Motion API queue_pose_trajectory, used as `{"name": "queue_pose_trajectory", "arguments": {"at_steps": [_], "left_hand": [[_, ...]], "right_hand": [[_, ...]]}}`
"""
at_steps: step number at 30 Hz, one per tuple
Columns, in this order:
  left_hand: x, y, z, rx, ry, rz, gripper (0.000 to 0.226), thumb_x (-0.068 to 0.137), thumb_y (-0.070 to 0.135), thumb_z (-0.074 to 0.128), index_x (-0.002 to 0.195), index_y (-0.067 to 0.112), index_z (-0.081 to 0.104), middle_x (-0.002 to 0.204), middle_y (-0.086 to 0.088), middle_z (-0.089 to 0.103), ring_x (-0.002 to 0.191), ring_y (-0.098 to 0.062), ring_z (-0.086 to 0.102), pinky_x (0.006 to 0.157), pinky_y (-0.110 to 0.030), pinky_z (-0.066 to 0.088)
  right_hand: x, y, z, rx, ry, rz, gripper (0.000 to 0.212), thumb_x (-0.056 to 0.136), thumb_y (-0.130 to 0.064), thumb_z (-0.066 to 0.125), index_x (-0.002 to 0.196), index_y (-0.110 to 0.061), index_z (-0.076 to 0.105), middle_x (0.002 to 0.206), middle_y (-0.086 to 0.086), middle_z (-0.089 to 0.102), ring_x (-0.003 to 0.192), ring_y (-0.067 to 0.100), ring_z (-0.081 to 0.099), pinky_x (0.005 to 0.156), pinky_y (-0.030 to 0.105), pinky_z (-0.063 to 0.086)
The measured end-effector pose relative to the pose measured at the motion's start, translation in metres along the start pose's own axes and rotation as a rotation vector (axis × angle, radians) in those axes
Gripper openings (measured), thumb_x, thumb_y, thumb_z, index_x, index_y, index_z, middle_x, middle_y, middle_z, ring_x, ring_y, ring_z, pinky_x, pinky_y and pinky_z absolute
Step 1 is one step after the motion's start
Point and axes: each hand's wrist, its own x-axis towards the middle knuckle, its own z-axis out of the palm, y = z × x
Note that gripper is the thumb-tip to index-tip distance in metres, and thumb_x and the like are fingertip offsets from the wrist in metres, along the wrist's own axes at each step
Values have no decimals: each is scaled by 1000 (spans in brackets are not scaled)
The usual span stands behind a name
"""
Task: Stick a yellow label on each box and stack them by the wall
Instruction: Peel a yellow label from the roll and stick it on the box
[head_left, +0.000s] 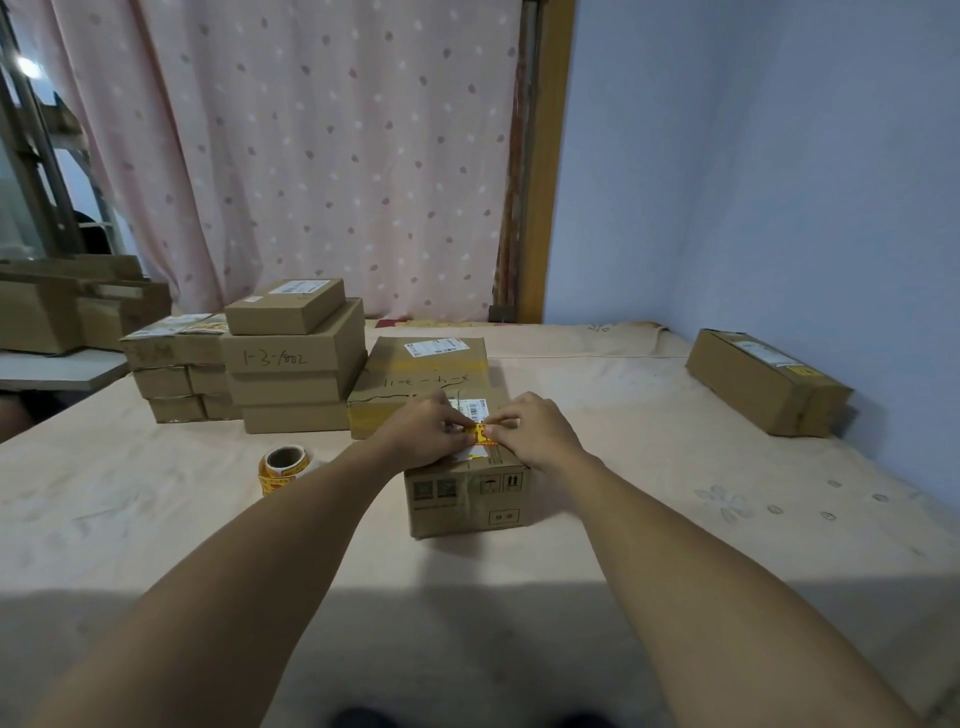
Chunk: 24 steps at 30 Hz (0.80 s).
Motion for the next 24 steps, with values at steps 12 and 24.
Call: {"name": "queue_pose_trajectory", "arguments": {"at_steps": [12,24], "left_hand": [[-6,-1,2,-129,78,-83,35,90,39,70,120,22,73,115,0,55,108,-18,50,81,-32,48],[-15,2,1,-132,64,-121,31,89,39,70,117,26,74,118,0,56,114,-21,49,77,-30,44]], "right_hand": [[-17,2,-10,-8,48,33,30,95,-42,65,118,-27,76,121,-6,69,96,14,59,68,30,51],[-21,-6,-3,144,42,143,25,96,-28,67,120,-26,71,126,-1,68,102,18,60,83,35,54]]}}
